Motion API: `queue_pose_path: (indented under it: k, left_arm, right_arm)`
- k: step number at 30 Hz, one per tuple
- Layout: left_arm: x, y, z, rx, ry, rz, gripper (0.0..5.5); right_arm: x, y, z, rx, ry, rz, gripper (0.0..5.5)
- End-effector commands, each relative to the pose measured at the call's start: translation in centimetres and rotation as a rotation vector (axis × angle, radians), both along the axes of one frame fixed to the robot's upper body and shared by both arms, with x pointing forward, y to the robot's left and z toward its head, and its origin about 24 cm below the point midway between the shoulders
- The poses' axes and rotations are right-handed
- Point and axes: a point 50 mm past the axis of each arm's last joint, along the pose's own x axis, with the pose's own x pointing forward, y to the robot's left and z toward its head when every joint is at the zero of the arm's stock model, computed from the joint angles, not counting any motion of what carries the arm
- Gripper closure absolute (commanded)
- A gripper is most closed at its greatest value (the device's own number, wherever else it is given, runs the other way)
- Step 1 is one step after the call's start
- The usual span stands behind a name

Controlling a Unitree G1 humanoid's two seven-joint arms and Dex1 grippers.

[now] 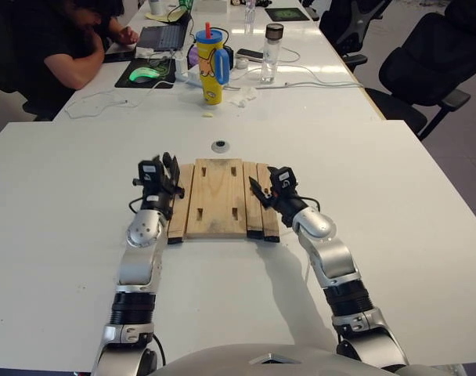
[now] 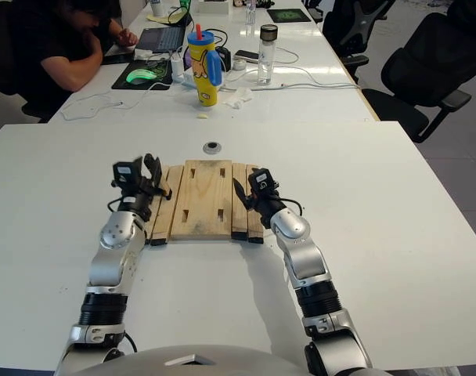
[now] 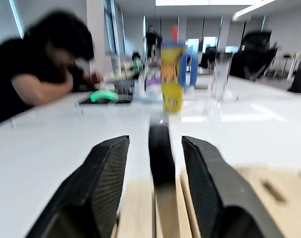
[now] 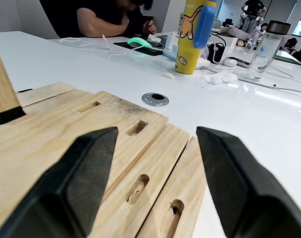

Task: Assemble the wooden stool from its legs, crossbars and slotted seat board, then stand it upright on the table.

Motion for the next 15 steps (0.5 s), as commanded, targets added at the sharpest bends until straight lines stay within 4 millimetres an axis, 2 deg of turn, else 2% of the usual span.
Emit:
queue_pose_path:
  k: [1, 6, 9, 10, 12, 14, 15]
  left_arm:
    - [0.9, -0.1, 4.5, 0.000, -0.143, 0.008, 2.83]
    - [4.0, -0.1, 9.4, -0.032, -0.201, -0.023, 2.79]
    - [5.5, 0.4, 10.4, -0.040, -0.180, -0.029, 2.79]
    - [6.0, 0.4, 9.7, -0.037, -0.137, -0.045, 2.79]
    - [7.1, 0.2, 4.6, -0.072, 0.121, -0.077, 2.79]
    - [6.2, 0.1, -1.6, -0.092, 0.391, -0.091, 2.79]
    - [5.3, 0.0, -3.6, -0.107, 0.463, -0.084, 2.79]
  right_arm:
    - [0.4, -0.2, 0.3, 0.008, -0.013, -0.011, 2.55]
    - [0.6, -0.1, 0.2, 0.015, -0.015, -0.018, 2.55]
    - [0.7, 0.0, 0.3, 0.019, -0.020, -0.019, 2.55]
    - [0.7, 0.0, 0.3, 0.021, -0.021, -0.021, 2.55]
    - [0.7, 0.1, 0.2, 0.025, -0.022, -0.025, 2.55]
    - [0.8, 0.4, 0.2, 0.027, -0.021, -0.015, 2.55]
    - [0.8, 0.5, 0.2, 0.025, -0.019, -0.013, 2.55]
